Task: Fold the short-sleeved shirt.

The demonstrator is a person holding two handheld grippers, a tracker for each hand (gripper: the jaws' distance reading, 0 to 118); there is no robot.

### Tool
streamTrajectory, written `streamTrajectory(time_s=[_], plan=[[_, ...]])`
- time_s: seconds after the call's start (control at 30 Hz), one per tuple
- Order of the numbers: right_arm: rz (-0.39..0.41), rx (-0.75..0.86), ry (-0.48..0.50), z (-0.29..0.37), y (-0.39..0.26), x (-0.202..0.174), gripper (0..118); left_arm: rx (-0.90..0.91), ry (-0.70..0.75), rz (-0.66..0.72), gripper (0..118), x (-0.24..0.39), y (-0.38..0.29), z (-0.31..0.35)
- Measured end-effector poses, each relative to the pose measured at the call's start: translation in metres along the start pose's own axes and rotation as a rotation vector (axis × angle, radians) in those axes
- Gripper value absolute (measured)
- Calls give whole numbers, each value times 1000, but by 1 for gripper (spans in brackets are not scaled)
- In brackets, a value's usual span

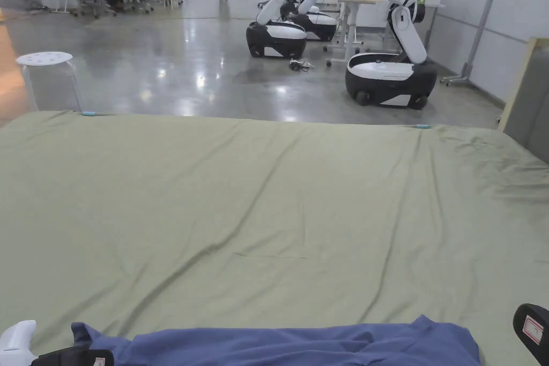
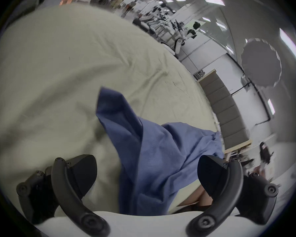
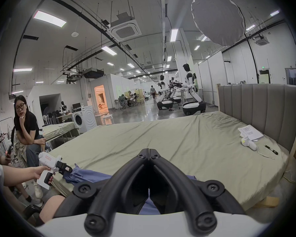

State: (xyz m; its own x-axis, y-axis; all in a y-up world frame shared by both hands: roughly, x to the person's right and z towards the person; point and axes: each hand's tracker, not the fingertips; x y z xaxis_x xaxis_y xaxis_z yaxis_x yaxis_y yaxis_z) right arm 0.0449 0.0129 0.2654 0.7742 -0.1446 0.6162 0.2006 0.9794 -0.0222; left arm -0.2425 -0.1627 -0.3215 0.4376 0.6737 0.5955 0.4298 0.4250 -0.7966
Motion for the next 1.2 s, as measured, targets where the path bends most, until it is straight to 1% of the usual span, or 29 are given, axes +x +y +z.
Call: streamTrajectory(time_s=[0.03, 0.07, 0.1, 0.13, 0.17, 0.2, 0.23, 0.27, 0.3, 0.33, 0.37, 0.4, 0.47, 0.5, 0.53, 0.57, 0.6, 0.67, 0.73, 0.77, 0.83, 0.93, 1.1, 1.2], plan=[[2, -3, -1, -1, 0, -1, 0, -27, -37, 45, 116, 1, -1, -5], [3, -7, -1, -2, -1, 0, 0, -8, -54, 43, 116, 5, -4, -7], [2, -6, 0, -2, -2, 0, 0, 12, -54, 15, 108, 8, -2, -9], [-4, -5, 1, -2, -2, -1, 0, 13, -42, 14, 74, 11, -4, -10], [-7, -5, 3, -2, -3, -1, 0, 33, -47, 30, 6, 12, -4, -11], [-6, -8, 6, -2, -3, -2, 0, 52, -49, 60, 3, 12, -4, -16], [-3, -11, 5, -2, -4, -3, 0, 45, -11, 97, 3, 13, -7, -22], [0, -15, 1, -3, -5, -3, 0, 30, -34, 87, 3, 15, -10, -25], [-3, -20, -4, -3, -6, -3, 0, -1, -85, 24, 3, 18, -13, -31], [-8, -22, -5, -3, -7, -2, 0, -9, -63, 29, 3, 20, -16, -33], [-13, -23, -4, -3, -8, -1, 0, -4, -79, 47, 3, 20, -18, -32], [-16, -23, -6, -3, -9, 0, 0, 31, -104, 85, 3, 15, -14, -27], [-12, -26, -13, -2, -8, 0, 0, 95, -108, 124, 3, 10, -13, -14], [-8, -27, -16, -2, -8, 0, 0, 147, -107, 123, 3, 10, -12, -3], [-7, -29, -17, -2, -8, 1, 0, 165, -104, 118, 3, 8, -8, 7], [-9, -31, -18, -2, -8, 2, 0, 148, -135, 118, 3, 8, -5, 14], [-11, -31, -16, -2, -7, 2, 0, 148, -120, 89, 3, 12, -3, 21], [-11, -28, -12, -2, -7, 2, 0, 151, -11, 5, 3, 18, 3, 35], [-16, -22, -6, -2, -6, 3, 0, 206, 41, 22, 3, 13, 8, 51], [-24, -18, 3, -2, -6, 3, 0, 219, 19, 79, 3, 11, 9, 58], [-23, -19, 8, -3, -7, 3, 0, 239, 38, 52, 3, 15, 10, 69], [-24, -28, 18, -7, -10, 4, 0, 220, 0, 40, 3, 28, 10, 72], [-40, -19, 37, -4, -10, 0, 0, 210, -63, -33, 3, 78, 11, 64], [-38, -11, 37, 1, -8, 2, 0, 188, -166, -83, 3, 120, 12, 52]])
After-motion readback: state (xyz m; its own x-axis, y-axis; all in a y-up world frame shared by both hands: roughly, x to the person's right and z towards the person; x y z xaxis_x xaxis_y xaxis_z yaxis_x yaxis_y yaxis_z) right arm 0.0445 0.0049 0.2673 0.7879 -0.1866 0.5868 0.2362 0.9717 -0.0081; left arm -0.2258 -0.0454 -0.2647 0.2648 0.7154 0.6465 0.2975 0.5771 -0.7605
